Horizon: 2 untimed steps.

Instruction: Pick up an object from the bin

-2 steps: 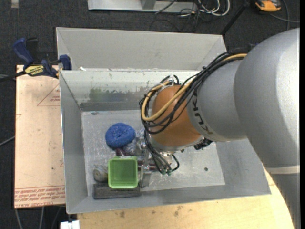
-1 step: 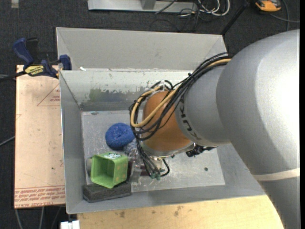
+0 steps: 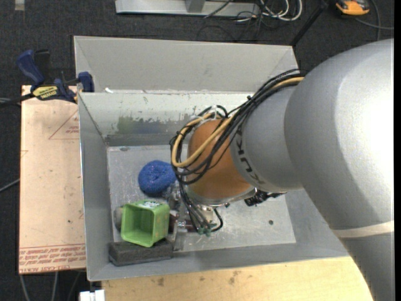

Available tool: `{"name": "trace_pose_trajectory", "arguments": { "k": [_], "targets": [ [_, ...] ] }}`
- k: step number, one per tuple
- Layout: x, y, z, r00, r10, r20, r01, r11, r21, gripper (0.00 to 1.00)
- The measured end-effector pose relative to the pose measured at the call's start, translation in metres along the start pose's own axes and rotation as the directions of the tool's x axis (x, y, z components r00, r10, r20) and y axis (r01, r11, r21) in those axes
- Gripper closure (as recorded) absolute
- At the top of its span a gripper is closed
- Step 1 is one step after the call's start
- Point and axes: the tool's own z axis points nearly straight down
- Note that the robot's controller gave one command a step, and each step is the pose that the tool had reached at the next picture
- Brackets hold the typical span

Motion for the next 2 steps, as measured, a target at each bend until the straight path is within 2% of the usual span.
{"name": "trace_pose_trajectory", "arguments": {
  "k": [1, 2],
  "targets": [
    [0.0001, -0.0001, -0.0001, 1.0, 0.001, -0.001, -0.001, 1.0, 0.0, 1.0],
    [0.0001, -0.0001, -0.0001, 1.0, 0.001, -0.001, -0.001, 1.0, 0.0, 1.0]
  ]
}}
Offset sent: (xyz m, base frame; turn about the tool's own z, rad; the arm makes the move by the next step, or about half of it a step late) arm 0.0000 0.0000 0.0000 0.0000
